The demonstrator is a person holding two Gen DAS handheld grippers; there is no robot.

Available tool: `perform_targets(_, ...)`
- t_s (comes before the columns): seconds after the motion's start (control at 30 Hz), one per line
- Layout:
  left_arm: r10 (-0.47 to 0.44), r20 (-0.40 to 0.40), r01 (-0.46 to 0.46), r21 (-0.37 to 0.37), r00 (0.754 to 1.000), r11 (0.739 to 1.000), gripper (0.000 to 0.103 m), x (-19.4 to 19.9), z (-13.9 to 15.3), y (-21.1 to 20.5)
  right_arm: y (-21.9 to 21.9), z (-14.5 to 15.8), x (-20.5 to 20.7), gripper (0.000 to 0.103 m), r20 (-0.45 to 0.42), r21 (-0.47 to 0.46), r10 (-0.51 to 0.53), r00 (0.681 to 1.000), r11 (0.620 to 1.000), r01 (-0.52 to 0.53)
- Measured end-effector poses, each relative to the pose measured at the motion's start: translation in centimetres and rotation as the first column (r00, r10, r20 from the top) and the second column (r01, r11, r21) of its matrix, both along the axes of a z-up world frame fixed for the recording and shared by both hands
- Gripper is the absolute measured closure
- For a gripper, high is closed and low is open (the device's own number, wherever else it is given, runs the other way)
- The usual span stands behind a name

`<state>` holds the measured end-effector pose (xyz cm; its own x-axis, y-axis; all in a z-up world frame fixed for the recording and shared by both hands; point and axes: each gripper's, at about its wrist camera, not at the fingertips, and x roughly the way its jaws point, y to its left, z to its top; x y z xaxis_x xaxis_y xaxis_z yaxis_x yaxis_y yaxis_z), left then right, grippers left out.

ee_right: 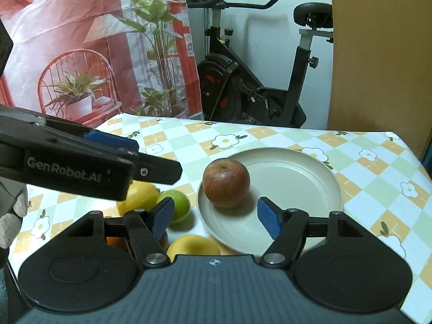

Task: Organize fruits
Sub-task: 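Lower the apple onto the plate and open the left gripper, then move the left gripper to the yellow lemon and close on it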

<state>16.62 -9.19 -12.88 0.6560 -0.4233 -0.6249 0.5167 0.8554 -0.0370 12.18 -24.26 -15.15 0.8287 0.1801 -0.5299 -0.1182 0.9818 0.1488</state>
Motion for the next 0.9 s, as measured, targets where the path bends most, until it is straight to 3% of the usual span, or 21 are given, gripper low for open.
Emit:
perform_targets(0.23, 0.056, 0.012, -0.055, -0.075, 0.998, 0.996, 0.036, -1.8, 1.3, 2.6, 1.9, 0.9, -2.8, 0.032, 0.043, -0.082, 0.023, 0.999, 0.996, -0.02)
perform_targets(0.47, 0.068, -0.036, -0.073, -0.159, 0.997, 0.985, 0.037, -2.6, 1.0, 4.8, 3.2, 0.1, -4.9, 0.032, 0.057, -0.102, 0.053, 0.997, 0.994, -0.047)
perform_targets(0.67, 0.01, -0.028, -0.013, -0.105, 1.0, 0.994, 0.05, -2.8, -0.6, 3.8, 4.7, -1.9, -5.3, 0.036, 0.02, -0.191, 0.106, 0.994, 0.976, -0.1)
perform_targets(0.9, -0.029, -0.072, 0.021, -0.115, 0.997, 0.993, 0.05, -2.3, -1.7, 3.1, 4.4, -3.5, -4.9, 0.041, -0.012, -0.193, 0.108, 0.994, 0.975, -0.109)
